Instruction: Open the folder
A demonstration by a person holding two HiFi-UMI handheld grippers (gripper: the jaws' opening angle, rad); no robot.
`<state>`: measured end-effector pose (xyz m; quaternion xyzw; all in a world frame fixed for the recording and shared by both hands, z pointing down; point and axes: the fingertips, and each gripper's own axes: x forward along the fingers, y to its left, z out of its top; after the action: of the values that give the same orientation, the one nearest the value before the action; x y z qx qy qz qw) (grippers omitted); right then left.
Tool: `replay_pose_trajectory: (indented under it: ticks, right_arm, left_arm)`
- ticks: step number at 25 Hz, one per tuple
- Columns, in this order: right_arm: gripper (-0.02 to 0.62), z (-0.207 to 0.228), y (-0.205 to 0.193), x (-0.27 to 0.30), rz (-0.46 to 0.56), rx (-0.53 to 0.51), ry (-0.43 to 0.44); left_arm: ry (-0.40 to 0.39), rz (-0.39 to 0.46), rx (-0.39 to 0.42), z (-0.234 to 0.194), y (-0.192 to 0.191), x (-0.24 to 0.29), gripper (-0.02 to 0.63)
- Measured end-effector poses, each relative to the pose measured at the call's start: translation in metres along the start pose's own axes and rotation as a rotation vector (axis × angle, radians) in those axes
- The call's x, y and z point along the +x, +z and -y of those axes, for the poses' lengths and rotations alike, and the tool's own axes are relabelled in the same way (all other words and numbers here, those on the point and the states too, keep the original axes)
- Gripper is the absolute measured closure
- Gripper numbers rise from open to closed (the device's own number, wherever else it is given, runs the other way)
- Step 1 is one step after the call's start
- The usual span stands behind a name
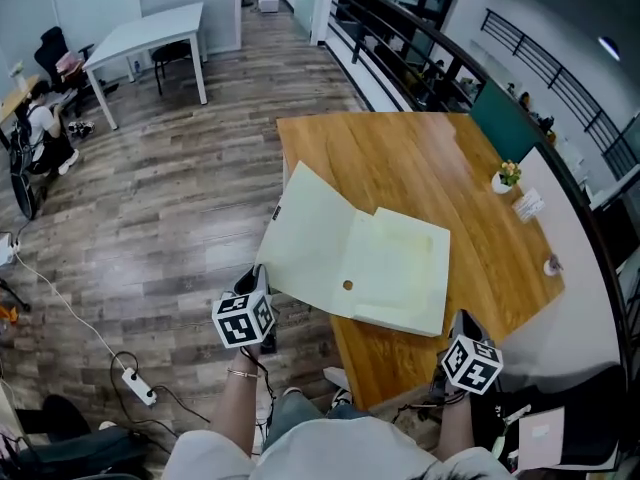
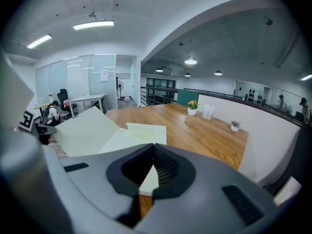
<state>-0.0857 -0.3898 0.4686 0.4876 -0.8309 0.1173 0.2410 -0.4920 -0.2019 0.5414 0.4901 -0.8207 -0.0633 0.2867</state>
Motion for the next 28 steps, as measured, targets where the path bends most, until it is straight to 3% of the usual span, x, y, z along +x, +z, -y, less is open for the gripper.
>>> replay_pose_trajectory:
  ticks: [11,16,28]
  right_arm:
    - [0.594,0.003,-0.013,-0.004,-0.028,0.016,-0.091]
    - [0.594,0.014,-0.023,-0.011,-0.054,0.017,-0.134]
    - [0.594,0.022,-0.024,-0.002,-0.048,0.053,-0.111]
  left_arm:
    - [0.078,-0.156,-0.064,-0.067,-0.055,0.041,0.545]
    - [0.092,-0.192,-0.064,-0.078,-0.067,0.053,0.534]
    - [0.062,-0.107,-0.097,-0.063,-0.046,0.04,0.504]
